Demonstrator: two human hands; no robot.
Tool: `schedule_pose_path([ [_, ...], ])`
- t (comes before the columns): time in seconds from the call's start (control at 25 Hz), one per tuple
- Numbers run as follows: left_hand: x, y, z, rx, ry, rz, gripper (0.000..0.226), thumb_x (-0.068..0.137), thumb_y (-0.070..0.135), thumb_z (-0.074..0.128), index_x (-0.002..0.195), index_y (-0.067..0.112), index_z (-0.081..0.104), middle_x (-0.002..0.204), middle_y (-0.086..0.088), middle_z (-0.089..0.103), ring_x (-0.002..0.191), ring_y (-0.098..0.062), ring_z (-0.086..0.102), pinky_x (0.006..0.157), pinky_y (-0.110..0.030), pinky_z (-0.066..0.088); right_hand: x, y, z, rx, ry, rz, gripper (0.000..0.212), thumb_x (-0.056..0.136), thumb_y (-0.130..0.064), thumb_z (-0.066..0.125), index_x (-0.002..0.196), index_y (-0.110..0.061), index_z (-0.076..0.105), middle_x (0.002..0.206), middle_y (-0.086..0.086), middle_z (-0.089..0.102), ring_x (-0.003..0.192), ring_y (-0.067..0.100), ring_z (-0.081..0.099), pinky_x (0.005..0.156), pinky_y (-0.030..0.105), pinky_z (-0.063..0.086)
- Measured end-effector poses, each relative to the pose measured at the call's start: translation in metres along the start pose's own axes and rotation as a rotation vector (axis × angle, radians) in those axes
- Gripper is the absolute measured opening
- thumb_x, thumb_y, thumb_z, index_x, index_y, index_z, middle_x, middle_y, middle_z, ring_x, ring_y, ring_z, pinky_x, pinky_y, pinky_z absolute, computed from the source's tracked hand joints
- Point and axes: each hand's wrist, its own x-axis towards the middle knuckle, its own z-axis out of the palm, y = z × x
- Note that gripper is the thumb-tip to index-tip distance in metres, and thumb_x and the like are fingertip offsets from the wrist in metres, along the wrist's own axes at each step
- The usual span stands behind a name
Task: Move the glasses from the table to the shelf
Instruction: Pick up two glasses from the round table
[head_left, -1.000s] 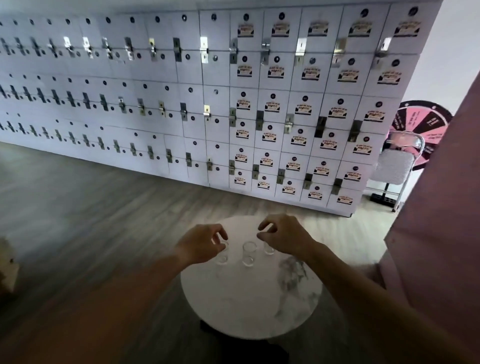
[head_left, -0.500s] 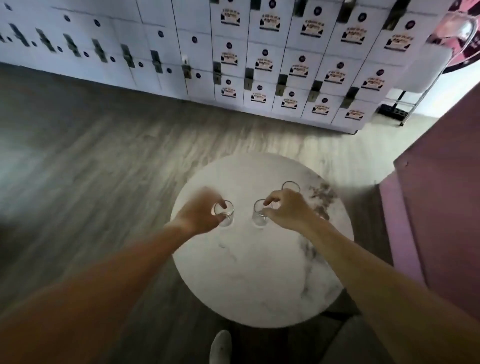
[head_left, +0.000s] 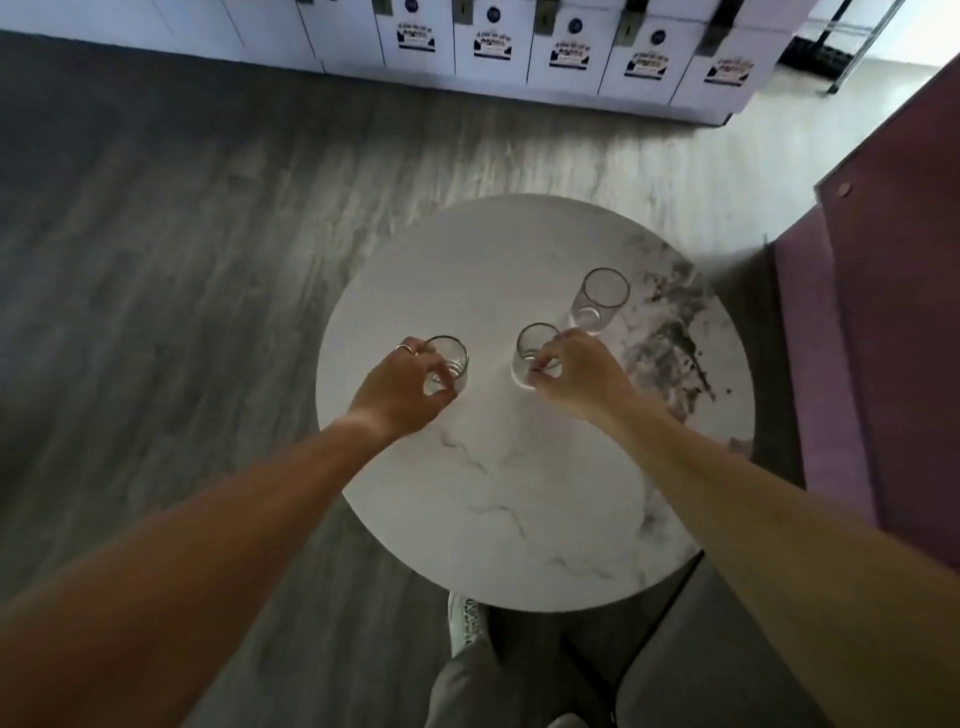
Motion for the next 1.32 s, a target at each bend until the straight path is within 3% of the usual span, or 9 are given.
schedule_pose_path([
  [0.2,0.007,0.007,-0.009,0.016,0.027,0.091,0.015,0.082,0.026,0.076,0.087,0.015,0.068,0.106,-0.009,0.064,0.095,-0.028,0.063,0.082,-0.032,0.045,-0.002,0.003,-0.007,0.031,0.064,0.001,0.02,0.086,-0.03,0.072,0.096,-0.012,0.073,0.109,0.01,0.063,0.096,0.025,0.061,0.074,0.025,0.035],
  [0.32,0.014,0.026,-0.032,0.008,0.037,0.158,0.02,0.083,0.029,0.076,0.09,0.013,0.066,0.102,-0.01,0.065,0.092,-0.028,0.063,0.08,-0.033,0.047,-0.008,-0.003,-0.035,0.015,0.066,-0.004,0.024,0.086,-0.037,0.071,0.095,-0.014,0.072,0.104,0.01,0.061,0.095,0.026,0.06,0.074,0.025,0.035],
  [0.48,0.029,0.079,-0.086,-0.048,0.067,0.313,0.037,0.081,0.031,0.078,0.107,0.007,0.069,0.107,-0.011,0.067,0.09,-0.026,0.067,0.081,-0.045,0.058,-0.025,-0.013,-0.102,0.044,0.205,0.004,0.024,0.082,-0.044,0.069,0.087,-0.02,0.071,0.093,0.001,0.054,0.09,0.024,0.06,0.075,0.024,0.035],
  [0.64,0.042,0.157,-0.138,-0.097,0.074,0.548,0.026,0.08,0.028,0.079,0.099,0.014,0.069,0.108,-0.008,0.069,0.092,-0.018,0.068,0.081,-0.039,0.061,-0.068,-0.012,-0.187,0.11,0.408,0.043,0.022,0.081,-0.047,0.07,0.075,-0.028,0.06,0.09,-0.002,0.053,0.079,0.015,0.052,0.067,0.023,0.034],
  [0.8,0.037,0.26,-0.153,-0.076,0.107,0.785,0.02,0.08,0.031,0.078,0.095,0.021,0.068,0.107,-0.005,0.071,0.091,-0.013,0.067,0.078,-0.031,0.059,-0.147,0.005,-0.26,0.11,0.624,0.08,0.02,0.084,-0.042,0.071,0.083,-0.022,0.067,0.09,0.002,0.057,0.079,0.016,0.054,0.066,0.024,0.034],
  [0.96,0.007,0.354,-0.132,-0.086,0.085,0.988,0.023,0.082,0.03,0.077,0.098,0.016,0.067,0.101,-0.004,0.071,0.089,-0.018,0.067,0.079,-0.043,0.058,-0.245,0.026,-0.296,0.08,0.763,0.165,0.02,0.086,-0.039,0.07,0.085,-0.019,0.068,0.092,0.007,0.067,0.078,0.017,0.056,0.067,0.027,0.037],
  [1.12,-0.063,0.443,-0.092,-0.093,0.018,1.212,0.022,0.085,0.029,0.074,0.097,0.013,0.065,0.092,0.002,0.067,0.084,-0.017,0.063,0.077,-0.039,0.055,-0.375,0.05,-0.301,0.105,0.891,0.327,0.026,0.089,-0.031,0.068,0.086,-0.006,0.072,0.086,0.01,0.072,0.075,0.025,0.063,0.067,0.032,0.046],
  [1.32,-0.192,0.513,-0.036,-0.143,-0.122,1.454,0.014,0.085,0.02,0.074,0.088,0.022,0.061,0.085,0.01,0.061,0.077,-0.014,0.057,0.071,-0.031,0.044,-0.545,0.062,-0.266,0.04,1.04,0.524,0.021,0.088,-0.028,0.067,0.087,-0.008,0.074,0.084,0.005,0.074,0.073,0.018,0.063,0.066,0.028,0.044],
])
